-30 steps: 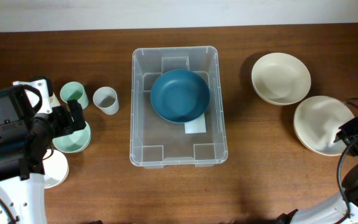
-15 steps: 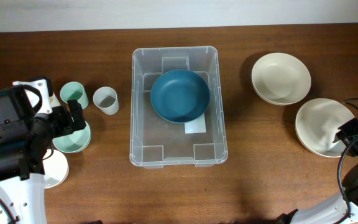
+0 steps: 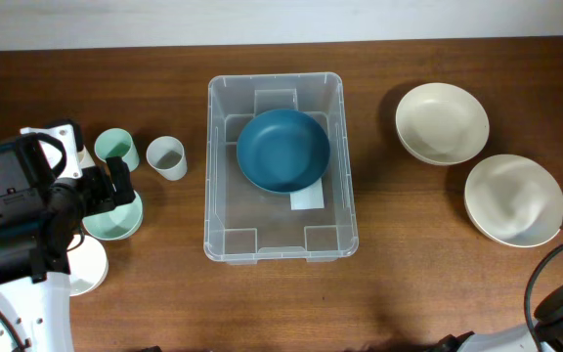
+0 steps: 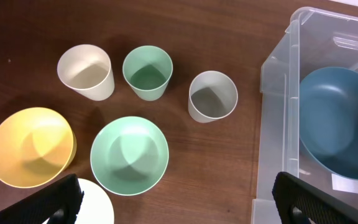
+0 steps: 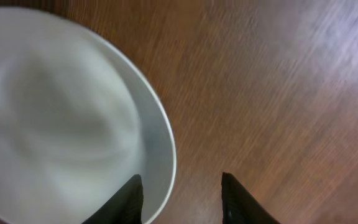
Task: Pack container
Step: 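Grasp the rim of the front cream bowl with the right gripper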
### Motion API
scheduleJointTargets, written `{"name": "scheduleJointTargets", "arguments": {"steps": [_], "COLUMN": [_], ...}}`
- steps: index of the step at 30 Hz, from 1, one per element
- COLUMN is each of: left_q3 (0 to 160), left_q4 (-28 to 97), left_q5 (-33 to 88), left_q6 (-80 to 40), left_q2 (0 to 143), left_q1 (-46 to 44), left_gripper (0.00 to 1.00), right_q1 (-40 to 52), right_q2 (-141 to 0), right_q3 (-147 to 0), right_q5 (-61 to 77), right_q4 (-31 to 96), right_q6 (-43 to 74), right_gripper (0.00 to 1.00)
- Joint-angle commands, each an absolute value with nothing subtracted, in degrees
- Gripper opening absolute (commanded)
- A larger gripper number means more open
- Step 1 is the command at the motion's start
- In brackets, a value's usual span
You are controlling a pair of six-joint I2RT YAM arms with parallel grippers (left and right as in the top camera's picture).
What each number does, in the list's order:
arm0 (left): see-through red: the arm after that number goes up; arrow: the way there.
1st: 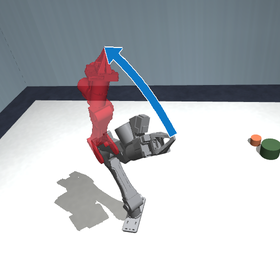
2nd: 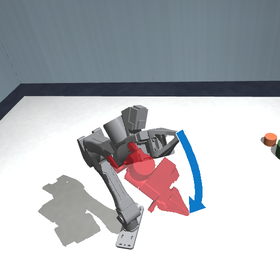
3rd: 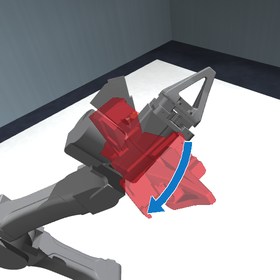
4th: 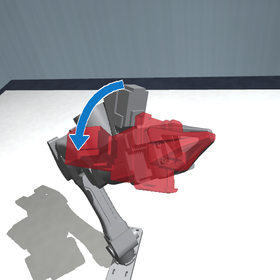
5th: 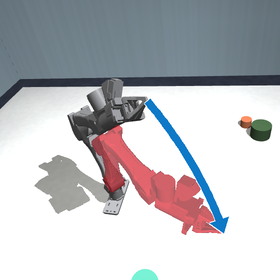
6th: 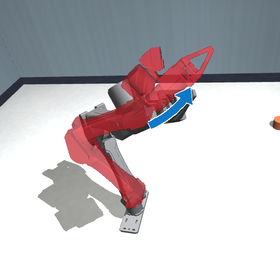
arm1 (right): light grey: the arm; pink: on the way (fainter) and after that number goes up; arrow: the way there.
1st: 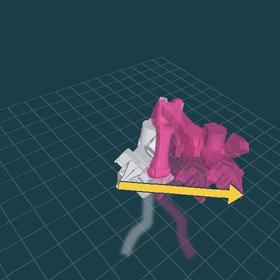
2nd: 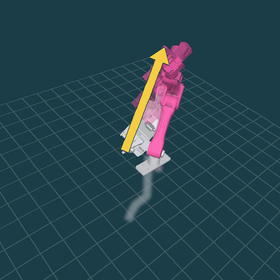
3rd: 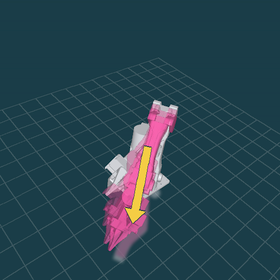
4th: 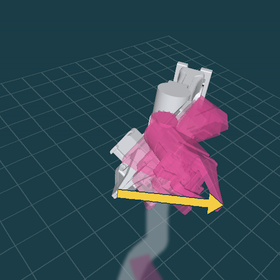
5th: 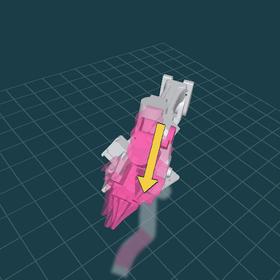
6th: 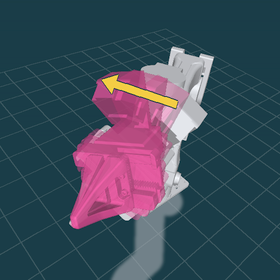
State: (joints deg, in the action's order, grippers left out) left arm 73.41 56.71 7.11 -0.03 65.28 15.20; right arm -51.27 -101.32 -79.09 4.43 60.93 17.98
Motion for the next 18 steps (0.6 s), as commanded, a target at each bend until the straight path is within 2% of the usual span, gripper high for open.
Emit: {"name": "scheduleJointTargets", "arguments": {"steps": [1, 4, 5, 8, 18], "left_q3": [74.41, 74.41, 74.41, 74.41, 74.41], "left_q4": [56.4, 56.38, 56.38, 56.38, 56.4], "left_q5": [7.75, 7.75, 7.75, 7.75, 7.75], "left_q6": [0.89, 0.89, 0.89, 0.89, 0.89], "left_q2": [65.67, 65.67, 65.67, 65.67, 65.67], "left_q1": [15.05, 15.05, 15.05, 15.05, 15.05], "left_gripper": [1.0, 1.0, 1.0, 1.0, 1.0], "right_q1": [-50.04, -49.23, -49.12, -48.97, -46.7], "right_q2": [-101.75, -101.75, -101.75, -101.75, -101.75], "right_q3": [-75.53, -72.05, -71.0, -68.55, -61.54], "right_q5": [5.58, 6.0, 6.02, 7.09, 8.62], "right_q4": [58.39, 54.78, 53.58, 50.3, 37.41], "right_q6": [18.24, 18.24, 18.24, 18.24, 18.26], "right_gripper": [0.37, 0.38, 0.43, 0.47, 0.54]}}
